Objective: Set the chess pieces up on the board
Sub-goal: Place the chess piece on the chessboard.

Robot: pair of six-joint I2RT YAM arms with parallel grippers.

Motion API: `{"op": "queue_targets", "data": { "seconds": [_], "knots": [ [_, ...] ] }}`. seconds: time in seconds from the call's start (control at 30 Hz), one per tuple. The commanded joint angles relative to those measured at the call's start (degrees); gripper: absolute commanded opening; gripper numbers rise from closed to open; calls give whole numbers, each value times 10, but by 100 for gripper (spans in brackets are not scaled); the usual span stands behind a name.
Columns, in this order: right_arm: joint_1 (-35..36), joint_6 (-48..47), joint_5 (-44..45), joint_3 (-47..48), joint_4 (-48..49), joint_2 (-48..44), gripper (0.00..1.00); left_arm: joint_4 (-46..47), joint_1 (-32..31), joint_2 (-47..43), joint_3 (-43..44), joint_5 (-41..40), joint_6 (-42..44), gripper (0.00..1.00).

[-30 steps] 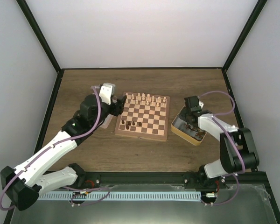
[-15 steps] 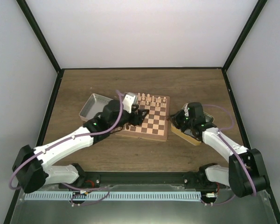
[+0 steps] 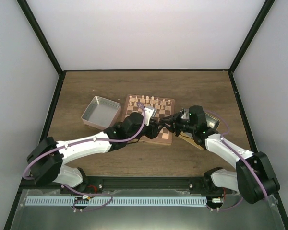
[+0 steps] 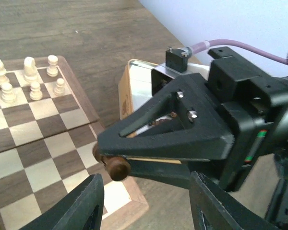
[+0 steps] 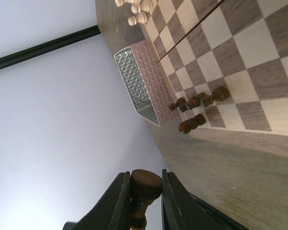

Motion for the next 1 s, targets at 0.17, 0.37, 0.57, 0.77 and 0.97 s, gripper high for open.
{"op": "queue_targets", "data": {
  "seconds": [0.17, 0.37, 0.57, 0.77, 0.97],
  "knots": [
    [7, 29, -28, 1, 21, -27, 7, 20, -3, 37, 15, -40, 4, 40],
    [8, 16, -27, 9, 7, -30, 8, 17, -3, 43, 23, -45, 20, 41],
    [10, -1, -24, 12, -6, -27, 8, 20, -3, 47, 32, -48, 42, 38],
    [11, -6, -28, 11, -8, -23, 8, 8, -3, 64, 44, -50, 55, 20],
    [11, -58, 14, 31, -47, -23, 23, -23, -3, 57, 54, -70, 58, 8]
  ]
}}
